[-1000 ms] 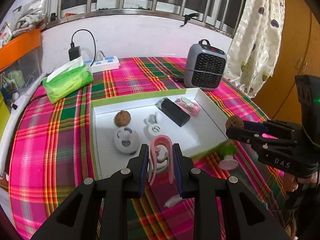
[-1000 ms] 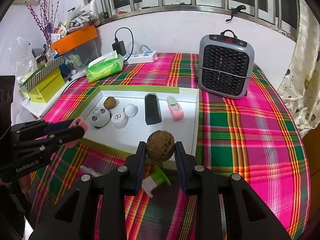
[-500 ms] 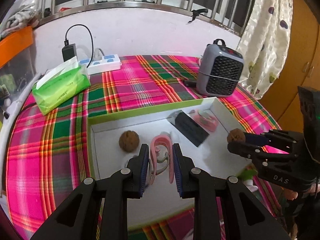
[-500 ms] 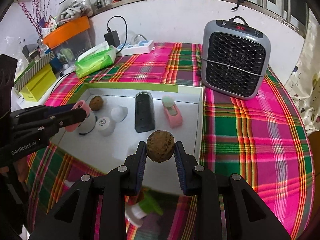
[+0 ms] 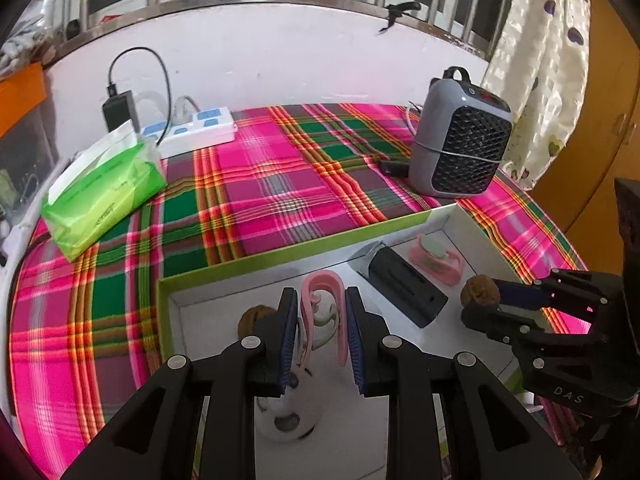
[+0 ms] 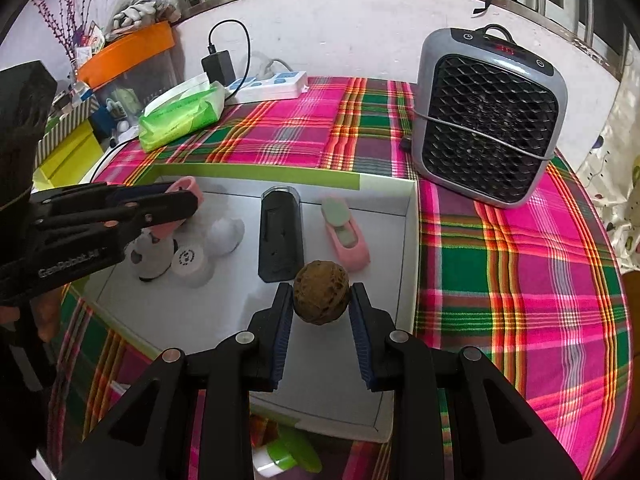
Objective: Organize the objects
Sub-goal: 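Lift the pink earhook with left tool while right tool carries the walnut over the box, then lower and release the earhook into the white box while right tool releases the walnut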
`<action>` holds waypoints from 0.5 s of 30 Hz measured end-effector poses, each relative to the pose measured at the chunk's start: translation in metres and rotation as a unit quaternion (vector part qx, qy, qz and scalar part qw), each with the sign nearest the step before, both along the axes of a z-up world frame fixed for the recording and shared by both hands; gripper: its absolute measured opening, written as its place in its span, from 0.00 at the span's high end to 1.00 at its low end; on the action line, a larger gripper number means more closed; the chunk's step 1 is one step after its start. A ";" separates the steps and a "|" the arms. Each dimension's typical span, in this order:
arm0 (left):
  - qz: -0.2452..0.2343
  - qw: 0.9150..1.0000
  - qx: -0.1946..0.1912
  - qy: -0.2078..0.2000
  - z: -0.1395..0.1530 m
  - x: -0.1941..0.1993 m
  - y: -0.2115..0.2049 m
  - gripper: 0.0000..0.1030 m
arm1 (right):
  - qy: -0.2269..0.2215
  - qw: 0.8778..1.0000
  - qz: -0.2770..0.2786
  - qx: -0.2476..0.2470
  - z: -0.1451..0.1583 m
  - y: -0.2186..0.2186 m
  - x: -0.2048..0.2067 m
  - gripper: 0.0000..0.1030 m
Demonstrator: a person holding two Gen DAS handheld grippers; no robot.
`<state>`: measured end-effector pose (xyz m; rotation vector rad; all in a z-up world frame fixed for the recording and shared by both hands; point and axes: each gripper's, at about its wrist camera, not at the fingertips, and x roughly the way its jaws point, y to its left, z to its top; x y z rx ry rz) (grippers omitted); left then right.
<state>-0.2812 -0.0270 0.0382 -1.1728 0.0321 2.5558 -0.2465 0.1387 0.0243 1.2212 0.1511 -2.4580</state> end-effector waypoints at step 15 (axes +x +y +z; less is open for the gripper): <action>-0.009 1.000 -0.024 -0.018 -0.013 -0.019 0.011 0.79 | 0.005 1.000 0.008 0.017 -0.004 -0.007 -0.004 0.71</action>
